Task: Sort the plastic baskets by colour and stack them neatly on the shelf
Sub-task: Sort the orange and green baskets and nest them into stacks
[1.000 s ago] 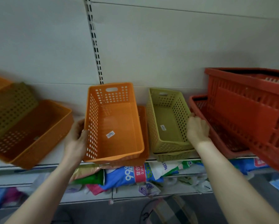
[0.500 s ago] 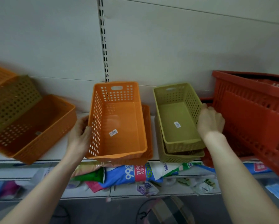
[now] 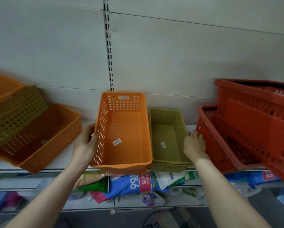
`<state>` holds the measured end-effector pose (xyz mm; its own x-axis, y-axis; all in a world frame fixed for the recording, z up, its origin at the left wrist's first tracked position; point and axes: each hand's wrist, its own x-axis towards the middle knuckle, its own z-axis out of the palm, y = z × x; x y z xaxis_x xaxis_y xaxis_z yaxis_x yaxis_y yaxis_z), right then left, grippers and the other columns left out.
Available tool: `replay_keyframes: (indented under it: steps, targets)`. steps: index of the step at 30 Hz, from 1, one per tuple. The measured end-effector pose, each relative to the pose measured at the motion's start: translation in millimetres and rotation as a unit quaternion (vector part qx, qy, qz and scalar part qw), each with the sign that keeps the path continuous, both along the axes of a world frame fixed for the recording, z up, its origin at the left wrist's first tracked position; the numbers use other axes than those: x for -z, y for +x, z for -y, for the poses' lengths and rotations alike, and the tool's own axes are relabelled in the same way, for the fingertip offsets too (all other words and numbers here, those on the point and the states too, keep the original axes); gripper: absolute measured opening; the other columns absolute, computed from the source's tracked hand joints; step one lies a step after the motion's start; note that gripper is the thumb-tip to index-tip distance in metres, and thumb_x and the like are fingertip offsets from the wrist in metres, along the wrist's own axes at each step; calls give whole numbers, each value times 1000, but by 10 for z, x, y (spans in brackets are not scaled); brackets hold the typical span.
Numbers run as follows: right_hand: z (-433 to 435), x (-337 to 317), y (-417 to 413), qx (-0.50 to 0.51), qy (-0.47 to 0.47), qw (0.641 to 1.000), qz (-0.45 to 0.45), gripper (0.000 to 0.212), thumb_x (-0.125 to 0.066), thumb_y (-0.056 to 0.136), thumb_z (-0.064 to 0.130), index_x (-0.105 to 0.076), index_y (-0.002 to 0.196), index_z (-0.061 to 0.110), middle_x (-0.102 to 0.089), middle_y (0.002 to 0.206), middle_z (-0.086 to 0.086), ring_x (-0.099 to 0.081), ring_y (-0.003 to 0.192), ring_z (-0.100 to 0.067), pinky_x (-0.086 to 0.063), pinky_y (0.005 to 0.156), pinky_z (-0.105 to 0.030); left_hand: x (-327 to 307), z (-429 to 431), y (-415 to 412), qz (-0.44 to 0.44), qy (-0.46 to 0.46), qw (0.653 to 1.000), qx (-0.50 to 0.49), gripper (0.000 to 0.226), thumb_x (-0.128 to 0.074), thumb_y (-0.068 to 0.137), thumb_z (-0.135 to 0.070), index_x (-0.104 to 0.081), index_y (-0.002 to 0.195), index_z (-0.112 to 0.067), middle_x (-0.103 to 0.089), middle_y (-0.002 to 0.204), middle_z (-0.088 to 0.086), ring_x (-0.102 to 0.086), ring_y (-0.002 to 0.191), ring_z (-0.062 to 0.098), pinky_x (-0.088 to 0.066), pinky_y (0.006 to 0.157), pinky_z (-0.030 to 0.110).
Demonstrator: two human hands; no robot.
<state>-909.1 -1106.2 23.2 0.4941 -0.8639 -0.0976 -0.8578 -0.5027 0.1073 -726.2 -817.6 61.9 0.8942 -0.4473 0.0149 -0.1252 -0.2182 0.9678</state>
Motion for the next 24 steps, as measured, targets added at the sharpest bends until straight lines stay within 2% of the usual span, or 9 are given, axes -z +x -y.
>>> replay_keyframes:
  steps: [2, 3, 6, 9, 11, 15, 19, 22, 24]
  targets:
    - [-127, -133, 95, -37, -31, 990, 135, 44, -44, 96, 13, -47, 140, 11, -48, 137, -16, -44, 124, -37, -36, 102, -43, -23, -3, -24, 13, -4, 1000, 6, 28, -49, 95, -19, -56, 121, -27, -67, 107, -3, -66, 94, 13, -53, 77, 33]
    - [-249, -236, 186, -57, 6, 973, 222, 42, -41, 101, 24, -48, 141, 12, -51, 139, -14, -45, 127, -35, -36, 104, -41, -24, 8, -34, 24, -5, 1000, 10, 27, -49, 95, -18, -56, 119, -28, -67, 108, -2, -65, 95, 13, -53, 80, 36]
    - [-646, -522, 541, -80, 257, 901, 341, 51, -39, 100, 49, -51, 139, 19, -59, 131, 2, -54, 124, -23, -43, 98, -35, 40, 71, -46, 30, 1, 999, 24, 29, -49, 94, -27, -56, 122, -26, -67, 113, 0, -65, 100, 16, -54, 86, 43]
    - [-781, -494, 731, -128, 217, 904, 346, 19, -54, 95, 23, -65, 111, 23, -71, 102, 1, -68, 95, -25, -54, 80, -36, 89, 87, 3, -5, 11, 999, 46, 39, -47, 91, -45, -55, 125, -28, -67, 116, -2, -65, 102, 16, -54, 87, 42]
    - [-723, -431, 785, -114, 169, 911, 357, 17, -54, 90, 14, -67, 98, 20, -72, 90, -3, -67, 85, -26, -55, 75, -40, 138, 39, 56, -22, 17, 998, 56, 43, -41, 91, -49, -57, 125, -28, -67, 117, -1, -65, 102, 17, -54, 89, 45]
    - [-632, -328, 922, -110, 146, 919, 348, 16, -55, 90, 16, -69, 98, 19, -73, 93, -4, -69, 85, -26, -56, 77, -43, 421, -102, 96, -52, 116, 991, 43, 50, -37, 93, -52, -55, 128, -21, -62, 127, 7, -59, 112, 23, -47, 99, 47]
    - [-651, -41, 1019, -105, 180, 953, 218, 20, -50, 93, 19, -67, 82, 21, -69, 98, -10, -66, 88, -32, -55, 77, -39, 693, -121, -22, -103, 210, 970, 67, 58, -30, 95, -57, -58, 125, -16, -64, 126, 9, -60, 113, 28, -46, 99, 43]
    - [-702, 105, 1051, -85, 147, 980, 107, 28, -49, 95, 12, -62, 120, 13, -51, 131, -15, -57, 113, -36, -48, 93, -45, 765, -45, -86, -62, 255, 962, 80, 50, -35, 97, -50, -60, 124, -16, -65, 122, 8, -61, 110, 27, -45, 89, 29]
    - [-676, 185, 1074, -86, 141, 979, 116, 28, -48, 96, 12, -59, 122, 11, -54, 125, -13, -59, 108, -33, -51, 92, -45, 794, 6, -83, -15, 286, 954, 91, 38, -45, 97, -39, -60, 123, -17, -67, 119, 7, -62, 106, 26, -44, 82, 27]
